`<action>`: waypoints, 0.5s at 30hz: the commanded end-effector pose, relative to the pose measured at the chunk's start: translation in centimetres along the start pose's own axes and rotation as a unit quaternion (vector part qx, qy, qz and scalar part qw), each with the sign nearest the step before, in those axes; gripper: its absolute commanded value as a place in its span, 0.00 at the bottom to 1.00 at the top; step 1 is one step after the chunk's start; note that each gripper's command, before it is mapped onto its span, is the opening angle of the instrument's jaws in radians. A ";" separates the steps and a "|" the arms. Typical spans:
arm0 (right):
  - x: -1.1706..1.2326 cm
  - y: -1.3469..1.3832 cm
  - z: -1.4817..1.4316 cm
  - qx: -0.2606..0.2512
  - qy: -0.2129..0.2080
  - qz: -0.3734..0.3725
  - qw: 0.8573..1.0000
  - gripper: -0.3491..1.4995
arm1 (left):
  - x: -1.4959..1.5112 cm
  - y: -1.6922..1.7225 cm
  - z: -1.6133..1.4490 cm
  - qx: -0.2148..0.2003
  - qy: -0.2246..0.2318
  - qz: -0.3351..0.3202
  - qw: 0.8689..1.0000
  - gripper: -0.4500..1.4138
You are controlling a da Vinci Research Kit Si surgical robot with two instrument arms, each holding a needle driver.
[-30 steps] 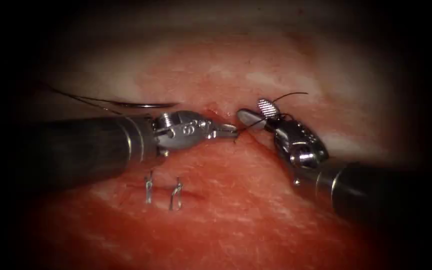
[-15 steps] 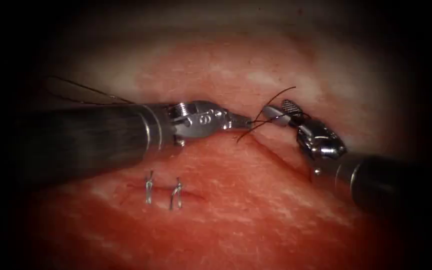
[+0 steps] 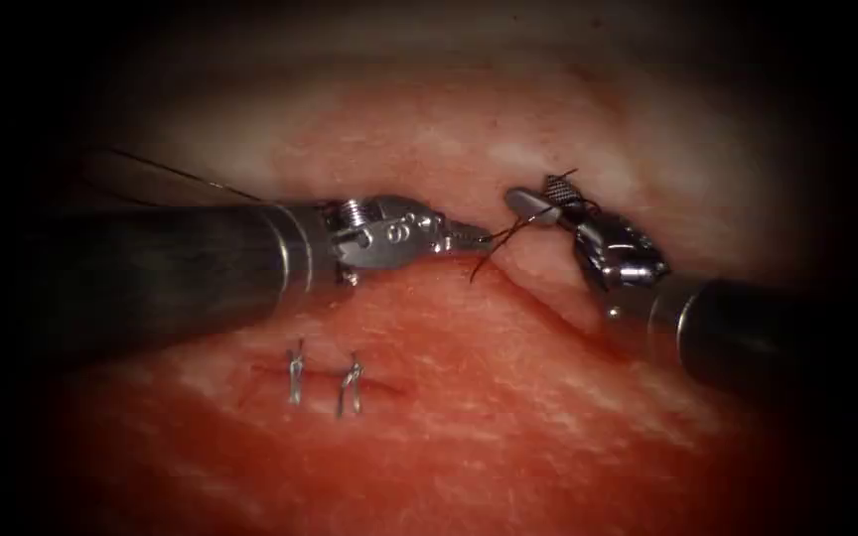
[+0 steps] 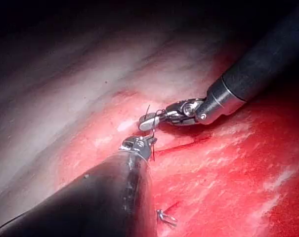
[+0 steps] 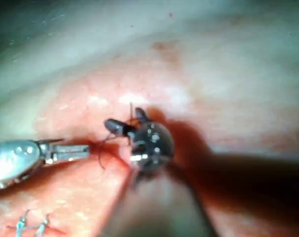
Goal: Wound Closure
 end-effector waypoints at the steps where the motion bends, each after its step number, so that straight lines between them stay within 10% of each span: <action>1: -0.05 -0.02 0.14 0.003 0.001 -0.019 1.000 0.43 | -0.02 0.00 0.08 -0.001 0.000 0.000 1.000 0.00; 3: -0.05 -0.04 0.16 0.005 0.001 -0.027 1.000 0.35 | -0.04 -0.01 0.08 -0.001 0.000 -0.002 1.000 0.00; 5: -0.06 -0.05 0.17 0.004 -0.006 -0.049 0.999 0.01 | -0.06 -0.05 0.07 0.002 -0.002 -0.002 1.000 0.00; 15: -0.17 -0.17 0.04 0.011 -0.008 -0.093 0.996 0.00 | -0.20 -0.32 -0.12 0.010 -0.012 -0.022 1.000 0.00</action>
